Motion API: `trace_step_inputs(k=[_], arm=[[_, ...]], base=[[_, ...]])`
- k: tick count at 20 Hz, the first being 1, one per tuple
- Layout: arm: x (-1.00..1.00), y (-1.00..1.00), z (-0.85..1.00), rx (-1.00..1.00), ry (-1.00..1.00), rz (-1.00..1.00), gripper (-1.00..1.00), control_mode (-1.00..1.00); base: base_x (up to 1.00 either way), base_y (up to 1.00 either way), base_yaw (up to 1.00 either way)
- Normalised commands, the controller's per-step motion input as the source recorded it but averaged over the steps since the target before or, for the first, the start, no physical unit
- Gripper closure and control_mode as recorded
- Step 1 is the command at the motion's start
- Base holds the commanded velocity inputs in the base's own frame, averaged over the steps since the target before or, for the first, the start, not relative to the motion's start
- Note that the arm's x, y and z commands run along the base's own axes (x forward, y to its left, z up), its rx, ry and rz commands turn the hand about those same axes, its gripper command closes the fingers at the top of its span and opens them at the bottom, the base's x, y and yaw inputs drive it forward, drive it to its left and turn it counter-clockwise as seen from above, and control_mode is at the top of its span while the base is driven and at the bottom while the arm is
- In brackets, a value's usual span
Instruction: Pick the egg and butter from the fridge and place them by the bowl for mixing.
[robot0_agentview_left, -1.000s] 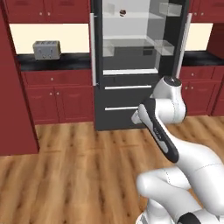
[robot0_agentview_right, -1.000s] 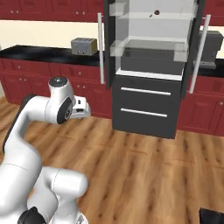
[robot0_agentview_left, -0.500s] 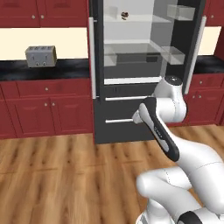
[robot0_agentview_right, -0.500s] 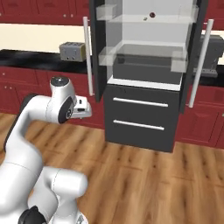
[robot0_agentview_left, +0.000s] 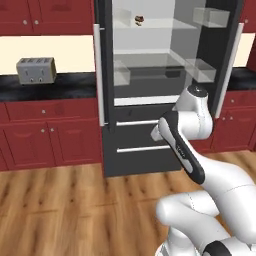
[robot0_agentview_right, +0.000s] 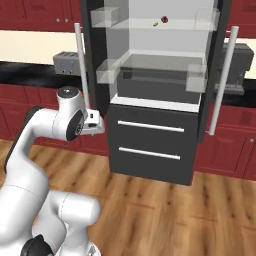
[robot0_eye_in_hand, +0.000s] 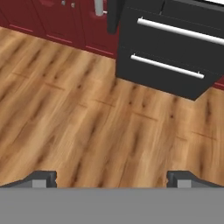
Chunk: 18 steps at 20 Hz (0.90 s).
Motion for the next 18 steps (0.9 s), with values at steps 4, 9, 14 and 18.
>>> trace_step_inputs(k=[4,9,14,18], arm=[[0.00,0.00,0.00,0.00,0.00,0.00,-1.00,1.00],[0.00,0.00,0.00,0.00,0.00,0.00,-1.00,1.00],[0.00,0.00,0.00,0.00,0.00,0.00,-1.00,1.00],[0.00,0.00,0.00,0.00,0.00,0.00,-1.00,1.00]], base=[[0.60,-0.32,-0.05],[0.54,-0.27,-0.15],[0.54,-0.35,-0.08],[0.63,-0.42,0.00]])
